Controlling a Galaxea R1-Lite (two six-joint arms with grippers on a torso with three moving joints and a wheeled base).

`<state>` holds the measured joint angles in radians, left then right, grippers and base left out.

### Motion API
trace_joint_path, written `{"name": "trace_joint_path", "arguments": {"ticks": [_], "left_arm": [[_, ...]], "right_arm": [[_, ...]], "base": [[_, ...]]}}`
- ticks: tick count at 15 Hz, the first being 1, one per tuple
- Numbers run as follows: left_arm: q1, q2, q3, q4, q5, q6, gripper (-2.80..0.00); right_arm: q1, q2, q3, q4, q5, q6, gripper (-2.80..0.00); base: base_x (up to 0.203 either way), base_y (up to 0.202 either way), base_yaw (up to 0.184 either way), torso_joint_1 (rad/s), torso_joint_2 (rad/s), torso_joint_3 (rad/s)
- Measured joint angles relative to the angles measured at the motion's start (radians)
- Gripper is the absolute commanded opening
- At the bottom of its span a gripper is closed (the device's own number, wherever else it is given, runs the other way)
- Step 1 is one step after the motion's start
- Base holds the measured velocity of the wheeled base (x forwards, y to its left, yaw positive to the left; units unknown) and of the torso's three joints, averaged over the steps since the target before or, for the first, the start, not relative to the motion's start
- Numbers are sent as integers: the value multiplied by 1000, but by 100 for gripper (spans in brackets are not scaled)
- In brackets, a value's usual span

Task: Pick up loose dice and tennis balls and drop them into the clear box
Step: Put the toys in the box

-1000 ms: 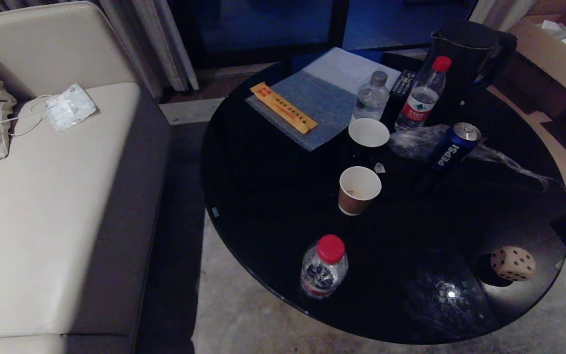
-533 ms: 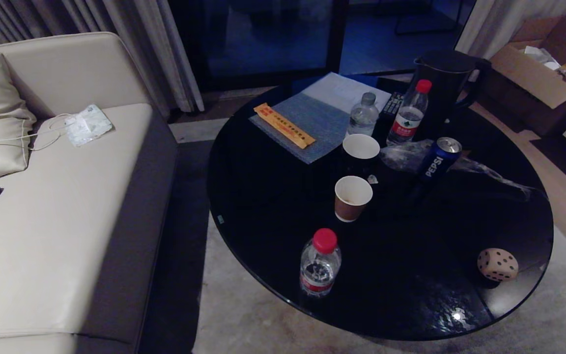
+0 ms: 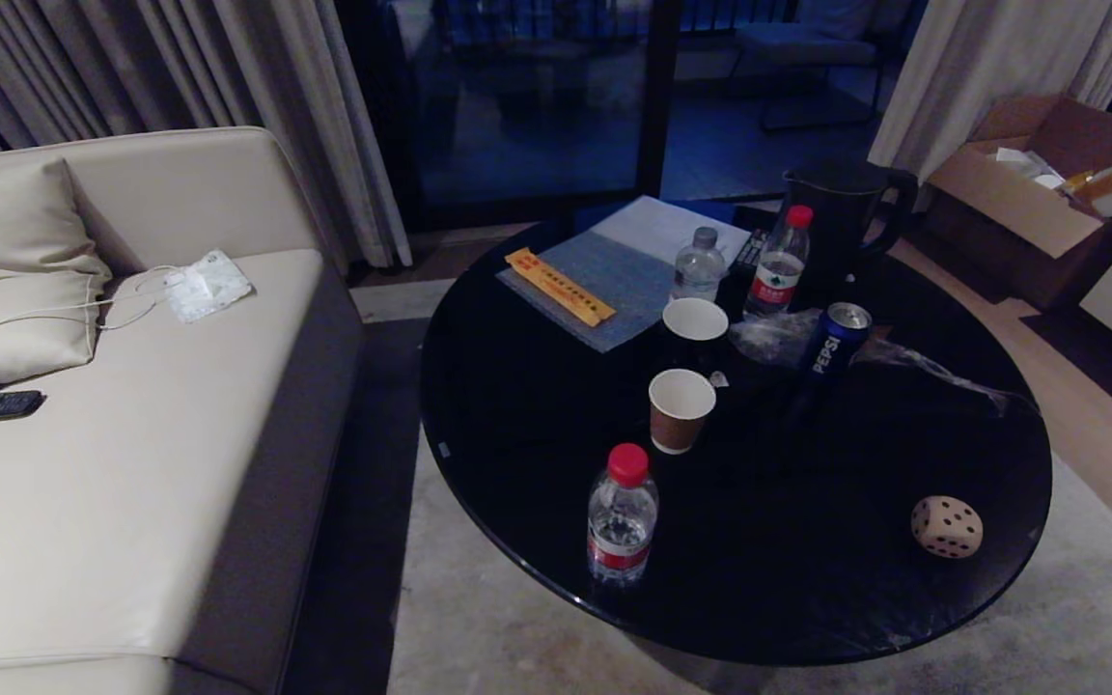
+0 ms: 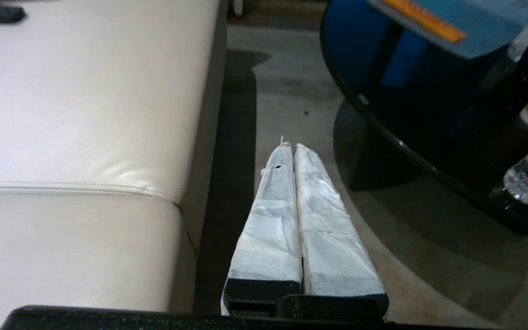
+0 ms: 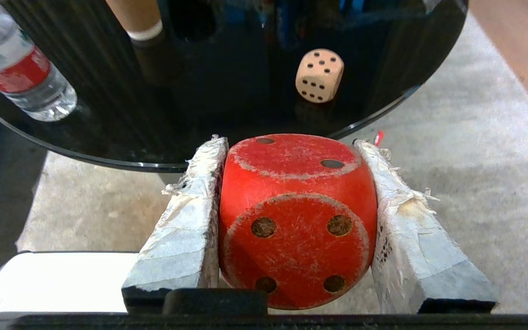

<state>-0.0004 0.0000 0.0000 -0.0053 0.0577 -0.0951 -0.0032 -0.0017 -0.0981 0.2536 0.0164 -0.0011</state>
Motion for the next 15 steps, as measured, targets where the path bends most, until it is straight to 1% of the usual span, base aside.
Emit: {"name": "trace_joint_path", "arguments": {"ticks": [15], "left_arm": [[0,0,0,0,0,-2,-280]], "right_arm": [[0,0,0,0,-1,1,-280]], "base": [[0,0,0,2,1,203]]}}
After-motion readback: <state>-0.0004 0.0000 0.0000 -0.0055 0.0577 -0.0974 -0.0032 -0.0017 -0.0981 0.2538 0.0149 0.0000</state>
